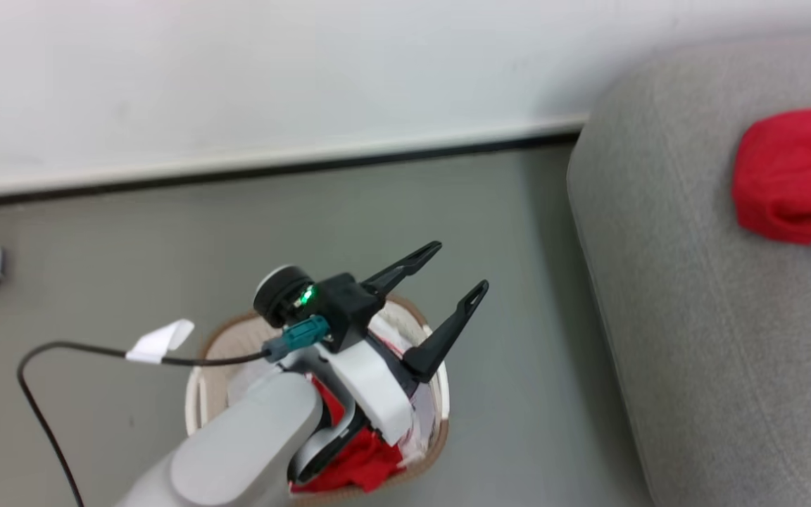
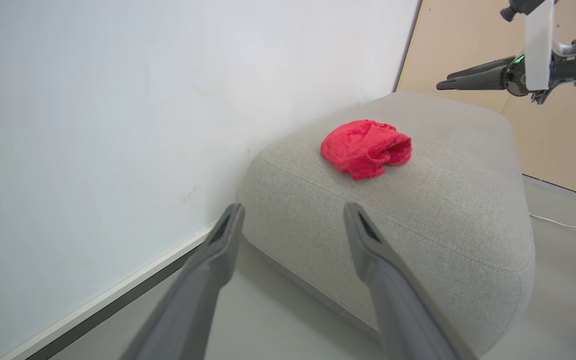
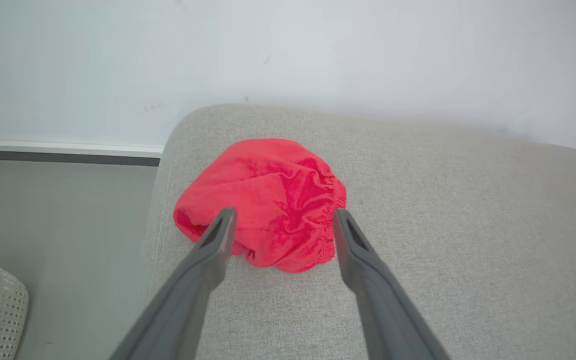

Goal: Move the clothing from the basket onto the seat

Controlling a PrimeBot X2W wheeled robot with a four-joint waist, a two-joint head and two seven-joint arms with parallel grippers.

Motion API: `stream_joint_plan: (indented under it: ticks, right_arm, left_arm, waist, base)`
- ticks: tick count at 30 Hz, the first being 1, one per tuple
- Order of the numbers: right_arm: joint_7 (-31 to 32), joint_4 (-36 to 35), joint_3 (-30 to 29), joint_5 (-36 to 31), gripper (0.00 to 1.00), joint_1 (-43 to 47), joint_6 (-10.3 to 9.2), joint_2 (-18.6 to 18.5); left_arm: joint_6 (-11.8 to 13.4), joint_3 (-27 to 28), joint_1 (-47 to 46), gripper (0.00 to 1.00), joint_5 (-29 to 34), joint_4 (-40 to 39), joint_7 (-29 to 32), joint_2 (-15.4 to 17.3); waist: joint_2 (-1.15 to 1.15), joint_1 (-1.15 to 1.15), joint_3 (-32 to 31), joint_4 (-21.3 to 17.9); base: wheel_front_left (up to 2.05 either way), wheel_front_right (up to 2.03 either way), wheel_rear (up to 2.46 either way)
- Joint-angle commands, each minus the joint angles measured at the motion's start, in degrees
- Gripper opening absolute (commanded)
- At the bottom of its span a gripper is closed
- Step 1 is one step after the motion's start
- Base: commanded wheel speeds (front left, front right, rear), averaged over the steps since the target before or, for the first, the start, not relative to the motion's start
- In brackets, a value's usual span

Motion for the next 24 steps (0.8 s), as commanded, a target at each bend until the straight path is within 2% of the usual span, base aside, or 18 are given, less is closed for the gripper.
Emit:
stream_joint_plan:
  ticks: [1, 5, 13, 24]
  right_arm:
    - [-0.6, -1.62, 0.15, 0.18, 1.0, 1.35, -0.15, -0.51]
    - [-1.21, -5.57, 0.59, -0.45, 1.0, 2.48, -0.15, -0.3]
    - [-5.72, -11.95, -0.41, -1.63, 1.0, 5.05, -0.15, 2.99]
    - [-17.56, -19.1, -5.82, -7.94, 1.0, 14.61, -0.15, 13.84]
  left_arm:
    - [0.72, 0.5, 1.72, 1.0, -1.35, 0.47, -0.75, 0.01]
    - [1.95, 1.84, 3.75, 1.0, -2.5, 0.61, -1.47, 0.53]
    - [4.73, 4.99, 7.78, 1.0, -4.84, 0.22, -2.03, 2.61]
    - [10.58, 12.75, 14.91, 1.0, -7.41, -2.11, -2.77, 7.42]
  waist:
    - [0.0, 0.01, -5.24, 1.22]
    - [0.0, 0.01, -8.95, 2.29]
    - [0.0, 0.01, -13.64, 3.95]
    - [0.0, 0.01, -15.81, 6.39]
  base:
    - [0.0, 0.0, 0.0]
    - [0.0, 0.0, 0.0]
    - [0.0, 0.0, 0.0]
    - [0.0, 0.0, 0.0]
